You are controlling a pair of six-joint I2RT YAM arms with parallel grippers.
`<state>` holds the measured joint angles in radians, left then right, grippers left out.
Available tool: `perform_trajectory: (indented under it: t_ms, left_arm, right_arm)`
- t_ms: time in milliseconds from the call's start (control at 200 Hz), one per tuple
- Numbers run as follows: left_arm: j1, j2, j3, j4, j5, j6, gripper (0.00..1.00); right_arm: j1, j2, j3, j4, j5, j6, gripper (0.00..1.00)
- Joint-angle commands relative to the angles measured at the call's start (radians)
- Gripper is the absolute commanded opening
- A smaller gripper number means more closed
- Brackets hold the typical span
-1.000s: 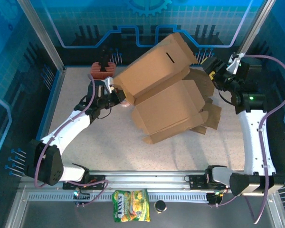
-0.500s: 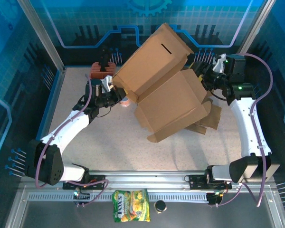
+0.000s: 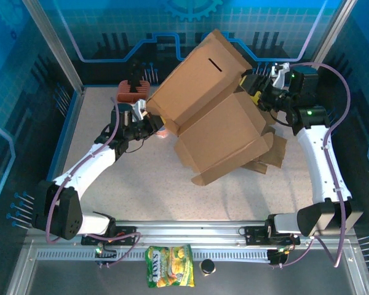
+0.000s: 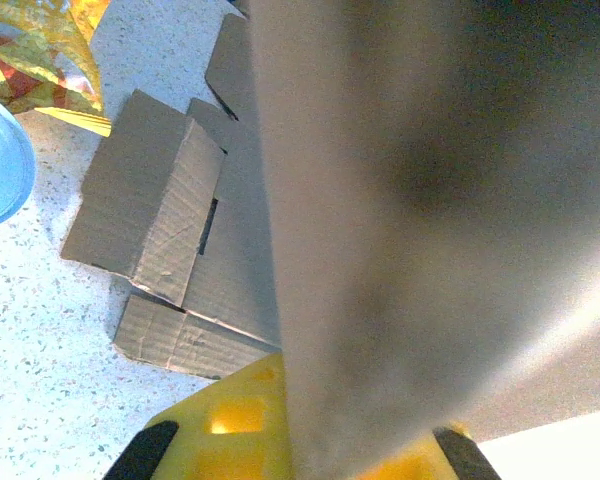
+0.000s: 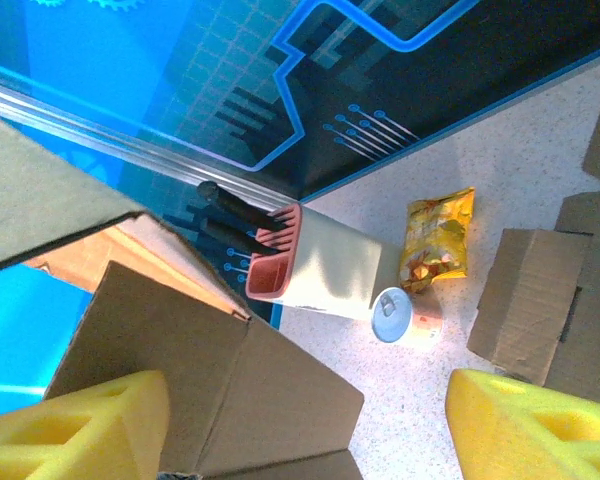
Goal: Fold the paper box
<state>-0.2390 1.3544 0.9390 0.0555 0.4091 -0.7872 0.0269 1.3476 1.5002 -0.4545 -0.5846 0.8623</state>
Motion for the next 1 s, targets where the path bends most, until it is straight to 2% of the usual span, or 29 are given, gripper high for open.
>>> perform_trajectory:
  t_ms: [0, 170, 345, 590, 805, 925, 995]
  left_arm:
    - [0.006, -0.03, -0.014, 0.026, 0.039, -0.012, 0.0]
    - [0.004, -0.04, -0.022, 0.025, 0.046, -0.015, 0.0]
    - [0.004, -0.054, -0.025, 0.017, 0.041, -0.017, 0.0]
    - [0.029, -0.04, -0.009, 0.002, 0.041, -0.056, 0.0]
    - [0.071, 0.01, 0.034, 0.013, 0.061, -0.045, 0.0]
    - [0.084, 0.033, 0.057, 0.007, 0.076, -0.03, 0.0]
    - [0.091, 0.038, 0.06, 0.007, 0.085, -0.028, 0.0]
  right_arm:
    - [0.025, 0.026, 0.052, 0.018, -0.038, -0.02, 0.74]
    - [0.059, 0.078, 0.109, 0.004, -0.05, -0.053, 0.74]
    - [0.088, 0.144, 0.205, -0.128, -0.048, -0.123, 0.73]
    - [0.056, 0.086, 0.246, -0.167, 0.004, -0.195, 0.71]
    - [-0.034, 0.039, 0.284, -0.025, 0.016, -0.14, 0.73]
    - [-0.094, 0.069, 0.323, 0.086, 0.012, -0.068, 0.7]
    - [-0.129, 0.141, 0.386, 0.134, -0.024, -0.026, 0.65]
